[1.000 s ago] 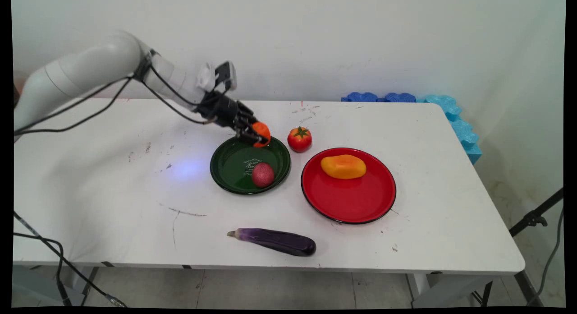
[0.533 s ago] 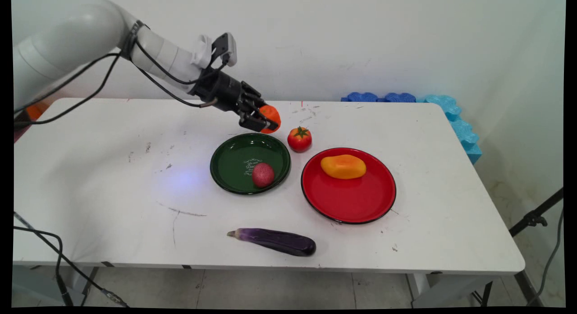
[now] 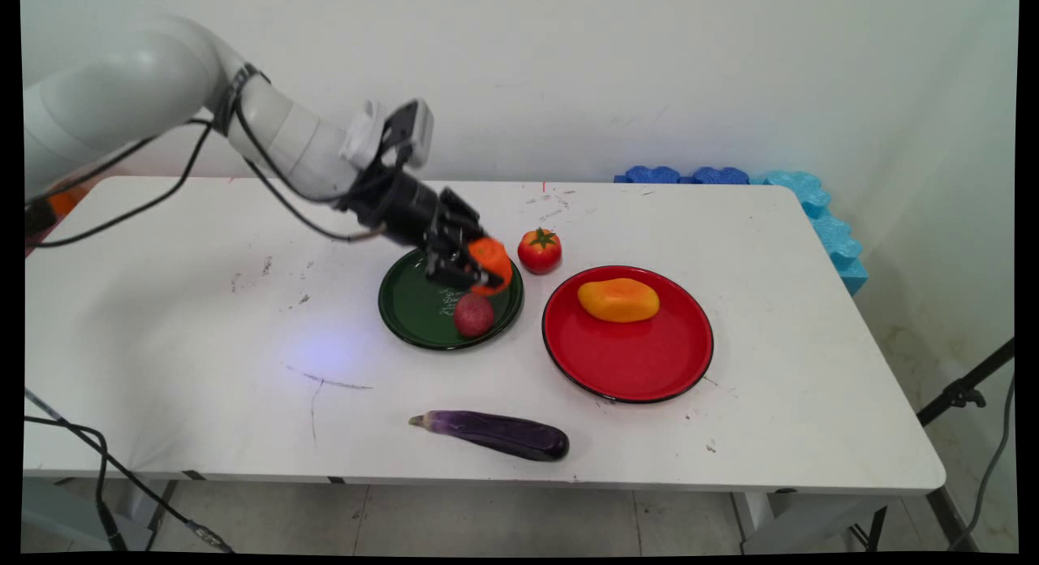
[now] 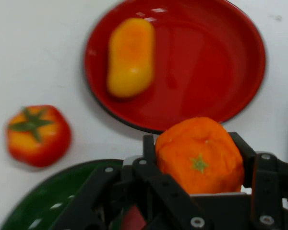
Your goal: Place the picked object on the table
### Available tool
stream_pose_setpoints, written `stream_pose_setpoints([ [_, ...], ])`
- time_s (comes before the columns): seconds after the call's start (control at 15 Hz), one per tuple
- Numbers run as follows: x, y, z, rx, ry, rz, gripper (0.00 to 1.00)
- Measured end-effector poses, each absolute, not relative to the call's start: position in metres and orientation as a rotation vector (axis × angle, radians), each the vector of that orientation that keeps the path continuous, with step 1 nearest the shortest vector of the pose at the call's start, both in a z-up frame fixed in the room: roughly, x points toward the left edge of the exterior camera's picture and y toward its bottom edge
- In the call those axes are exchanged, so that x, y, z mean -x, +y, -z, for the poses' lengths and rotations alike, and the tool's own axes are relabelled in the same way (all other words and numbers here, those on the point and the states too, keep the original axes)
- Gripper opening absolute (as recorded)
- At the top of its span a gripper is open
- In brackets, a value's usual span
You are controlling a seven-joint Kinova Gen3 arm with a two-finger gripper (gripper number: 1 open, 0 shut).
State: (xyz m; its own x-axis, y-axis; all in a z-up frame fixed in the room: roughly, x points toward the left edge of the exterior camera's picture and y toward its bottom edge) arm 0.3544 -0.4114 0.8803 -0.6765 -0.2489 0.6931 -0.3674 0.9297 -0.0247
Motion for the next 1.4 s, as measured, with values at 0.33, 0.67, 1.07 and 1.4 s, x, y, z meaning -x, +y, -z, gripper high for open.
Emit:
stream_pose_setpoints([
  [0.33, -0.341, -0.392, -0.85, -0.405, -2.378, -0.136, 0.0],
  [0.67, -0.33, -0.378, -0.816, -0.403, -2.405, -0.069, 0.0],
  [1.07, -0.321, -0.37, -0.78, -0.424, -2.422, -0.054, 0.0],
  [1.4, -0.31, -0.368, -0.763, -0.411, -2.406, -0.059, 0.0],
])
